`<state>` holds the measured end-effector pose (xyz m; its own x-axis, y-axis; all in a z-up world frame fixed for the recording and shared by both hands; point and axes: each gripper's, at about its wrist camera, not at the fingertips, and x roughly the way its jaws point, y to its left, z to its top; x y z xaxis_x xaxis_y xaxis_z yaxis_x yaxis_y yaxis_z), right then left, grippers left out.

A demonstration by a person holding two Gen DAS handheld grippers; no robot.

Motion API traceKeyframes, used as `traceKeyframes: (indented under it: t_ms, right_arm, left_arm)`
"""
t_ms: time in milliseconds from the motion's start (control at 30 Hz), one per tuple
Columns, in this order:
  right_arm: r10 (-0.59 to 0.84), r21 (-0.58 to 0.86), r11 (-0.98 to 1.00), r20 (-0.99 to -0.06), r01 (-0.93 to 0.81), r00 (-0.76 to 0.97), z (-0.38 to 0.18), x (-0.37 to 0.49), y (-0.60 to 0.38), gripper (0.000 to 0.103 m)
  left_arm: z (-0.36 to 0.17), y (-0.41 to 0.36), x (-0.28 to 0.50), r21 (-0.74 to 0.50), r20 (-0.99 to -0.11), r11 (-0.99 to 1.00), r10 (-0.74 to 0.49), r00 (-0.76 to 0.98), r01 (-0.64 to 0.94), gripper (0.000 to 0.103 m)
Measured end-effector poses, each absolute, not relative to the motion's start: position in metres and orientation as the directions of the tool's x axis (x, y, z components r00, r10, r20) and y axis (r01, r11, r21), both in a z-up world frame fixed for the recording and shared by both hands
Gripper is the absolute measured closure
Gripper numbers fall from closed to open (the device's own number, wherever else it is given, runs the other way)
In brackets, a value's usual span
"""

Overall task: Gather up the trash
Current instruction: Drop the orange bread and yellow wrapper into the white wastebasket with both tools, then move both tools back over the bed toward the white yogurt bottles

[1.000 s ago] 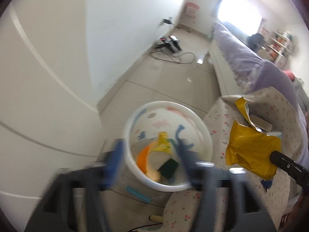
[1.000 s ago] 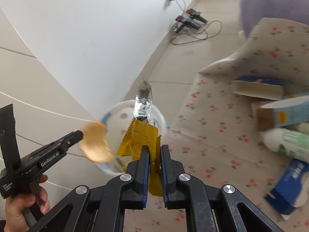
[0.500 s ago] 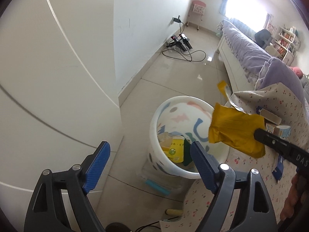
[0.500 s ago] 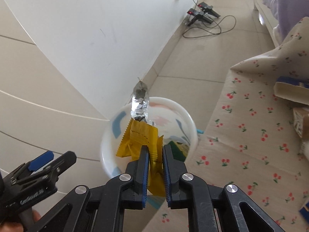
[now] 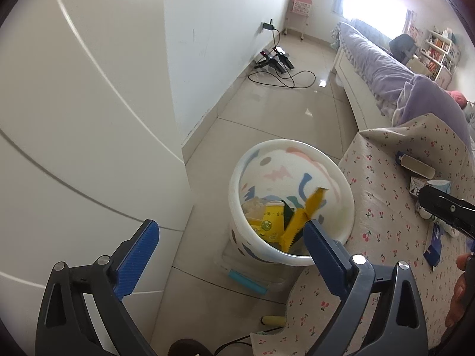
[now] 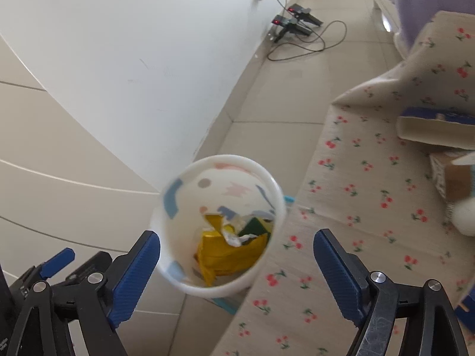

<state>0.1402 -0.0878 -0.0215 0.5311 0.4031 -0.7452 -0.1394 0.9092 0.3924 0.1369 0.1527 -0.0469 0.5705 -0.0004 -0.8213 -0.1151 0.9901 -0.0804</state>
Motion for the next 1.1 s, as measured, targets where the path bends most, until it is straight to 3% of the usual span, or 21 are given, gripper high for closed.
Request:
traceKeyframes:
  t_ms: [1100]
  right_arm:
    - [0.191, 0.286, 0.954, -0.814, 0.093, 0.549, -0.031, 0.059, -0.264, 0.014]
  left_arm:
    - [-0.049, 0.058, 0.140, -0.110, -0.845, 0.992, -0.124, 0.521, 0.058, 0.004]
